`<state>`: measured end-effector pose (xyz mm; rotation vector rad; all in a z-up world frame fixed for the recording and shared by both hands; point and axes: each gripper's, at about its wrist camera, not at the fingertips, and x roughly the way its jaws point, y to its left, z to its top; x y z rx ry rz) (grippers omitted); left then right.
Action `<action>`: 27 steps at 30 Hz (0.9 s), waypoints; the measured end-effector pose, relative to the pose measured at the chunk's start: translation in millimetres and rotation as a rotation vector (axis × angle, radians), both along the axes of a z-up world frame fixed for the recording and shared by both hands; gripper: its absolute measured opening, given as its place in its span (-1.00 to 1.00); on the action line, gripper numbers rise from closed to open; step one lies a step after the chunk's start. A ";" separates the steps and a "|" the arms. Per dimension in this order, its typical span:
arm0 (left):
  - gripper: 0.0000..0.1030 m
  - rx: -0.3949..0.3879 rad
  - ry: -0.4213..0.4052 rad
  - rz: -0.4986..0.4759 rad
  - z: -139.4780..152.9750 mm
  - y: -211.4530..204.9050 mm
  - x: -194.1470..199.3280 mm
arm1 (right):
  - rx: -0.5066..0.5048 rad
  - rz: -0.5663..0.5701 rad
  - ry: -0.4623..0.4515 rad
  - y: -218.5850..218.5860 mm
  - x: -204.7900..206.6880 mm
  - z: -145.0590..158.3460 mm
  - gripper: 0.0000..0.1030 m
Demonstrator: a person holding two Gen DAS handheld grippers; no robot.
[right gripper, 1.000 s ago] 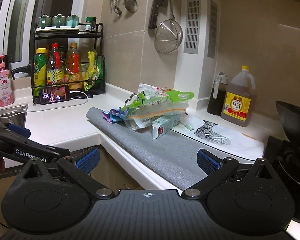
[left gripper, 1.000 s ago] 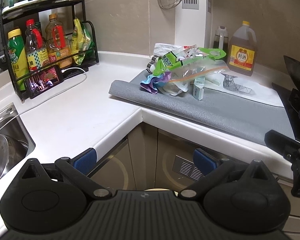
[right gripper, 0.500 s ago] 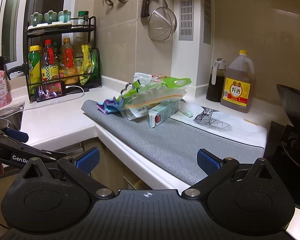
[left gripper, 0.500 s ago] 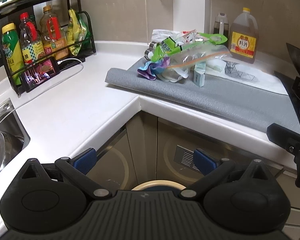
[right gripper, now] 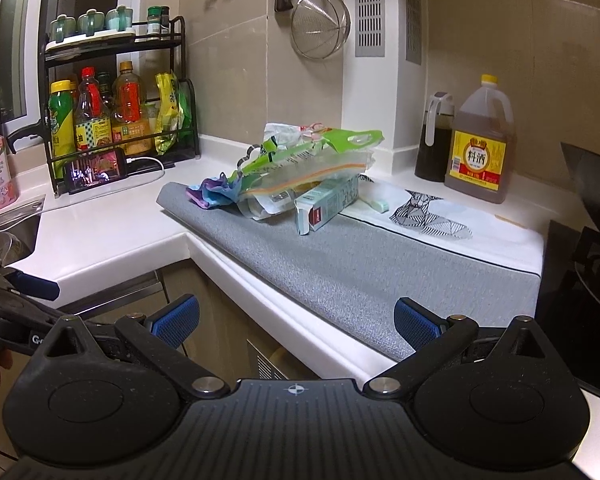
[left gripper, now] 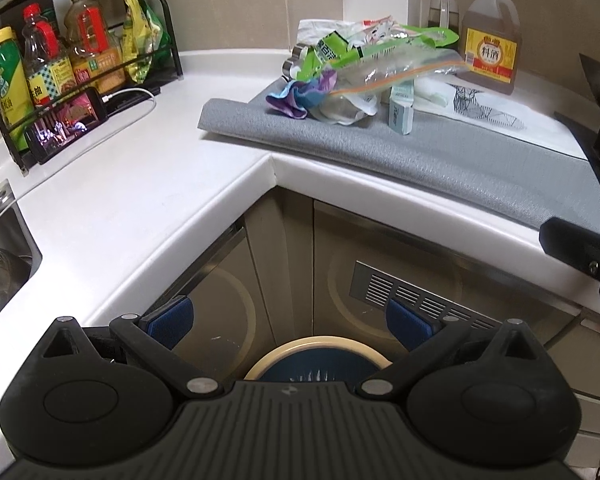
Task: Collect trash
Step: 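Move both tools toward the trash pile on the grey mat, then grasp the clear zip bag with the right tool while the left tool approaches the green-handled bag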
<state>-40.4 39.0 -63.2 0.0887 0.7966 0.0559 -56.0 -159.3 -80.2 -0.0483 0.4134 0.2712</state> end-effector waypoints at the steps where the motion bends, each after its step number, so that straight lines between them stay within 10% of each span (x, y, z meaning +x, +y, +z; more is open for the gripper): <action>1: 0.99 0.000 0.003 0.001 -1.2 0.7 0.9 | 0.006 0.000 0.005 -0.3 2.5 -0.1 1.00; 27: 1.00 -0.020 0.020 0.146 -2.0 57.8 -2.9 | 0.477 -0.152 0.011 7.4 165.5 28.0 1.00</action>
